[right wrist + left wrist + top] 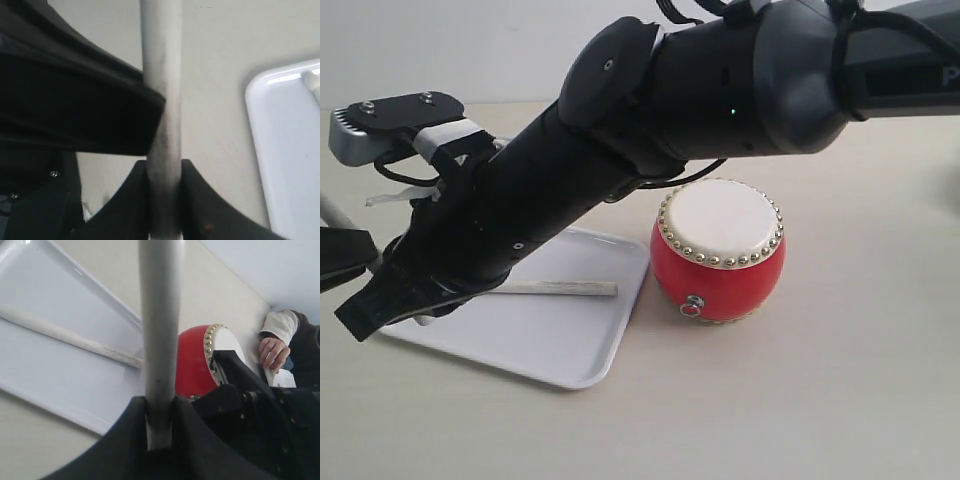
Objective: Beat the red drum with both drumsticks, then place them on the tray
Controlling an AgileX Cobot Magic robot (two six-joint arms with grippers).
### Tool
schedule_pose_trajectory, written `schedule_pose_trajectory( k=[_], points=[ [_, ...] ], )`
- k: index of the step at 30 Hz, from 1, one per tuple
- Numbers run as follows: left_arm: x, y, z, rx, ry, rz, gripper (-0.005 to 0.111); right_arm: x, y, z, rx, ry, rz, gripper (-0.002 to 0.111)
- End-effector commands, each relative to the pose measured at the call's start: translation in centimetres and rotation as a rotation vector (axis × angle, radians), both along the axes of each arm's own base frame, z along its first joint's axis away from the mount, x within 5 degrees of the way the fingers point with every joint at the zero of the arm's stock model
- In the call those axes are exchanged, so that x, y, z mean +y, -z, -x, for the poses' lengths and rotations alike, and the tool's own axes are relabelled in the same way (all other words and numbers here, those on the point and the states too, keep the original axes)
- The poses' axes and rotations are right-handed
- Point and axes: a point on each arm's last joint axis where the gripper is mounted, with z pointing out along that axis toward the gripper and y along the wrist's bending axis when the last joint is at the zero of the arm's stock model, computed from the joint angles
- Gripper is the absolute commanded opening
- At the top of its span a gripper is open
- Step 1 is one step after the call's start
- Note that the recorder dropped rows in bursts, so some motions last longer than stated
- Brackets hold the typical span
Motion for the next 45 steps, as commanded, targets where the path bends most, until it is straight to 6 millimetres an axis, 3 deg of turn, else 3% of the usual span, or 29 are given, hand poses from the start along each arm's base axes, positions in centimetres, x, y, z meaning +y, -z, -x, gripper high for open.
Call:
schedule_pose_trajectory(
  k=[1, 5, 10, 13, 18, 23, 31, 38, 45],
  points=[
    [-0.3, -0.8, 0.0, -0.028, 0.057, -0.01, 0.0, -0.3, -0.7, -0.4, -0.026, 0.02, -0.011, 0.0],
    [-0.5, -2.3, -0.3, -0.069, 0.081, -0.002, 0.012, -2.0, -1.2, -2.6, -0.043, 0.097, 0.013, 0.0],
    [-0.7, -2.6, -0.2, -0.07, 0.102, -0.006, 0.044, -4.3, -0.7, -4.7, -0.039, 0.148, 0.102, 0.0],
    [-0.7, -2.4, -0.1, -0.067, 0.115, -0.021, 0.051, -4.8, -0.4, -5.1, -0.071, 0.142, 0.149, 0.0],
    [-0.4, -2.8, 0.3, -0.107, 0.104, -0.041, 0.04, -5.8, 0.4, -4.8, -0.093, 0.061, 0.284, 0.0],
    [-0.4, -3.9, 1.7, -0.177, 0.107, -0.029, 0.0, -6.7, 2.2, -4.7, -0.085, -0.009, 0.437, 0.0],
    [1.0, -5.7, 3.2, -0.396, -0.014, -0.11, 0.0, -6.6, 4.8, -3.8, -0.234, -0.216, 0.671, 0.0],
    [2.1, -7.1, 4.3, -0.556, -0.133, -0.149, 0.0, -4.5, 7.5, -2.5, -0.308, -0.332, 0.743, 0.0],
    [2.1, -7.1, 4.5, -0.568, -0.122, -0.174, 0.0, -1.7, 7.9, -3.7, -0.306, -0.288, 0.74, 0.0]
  ],
)
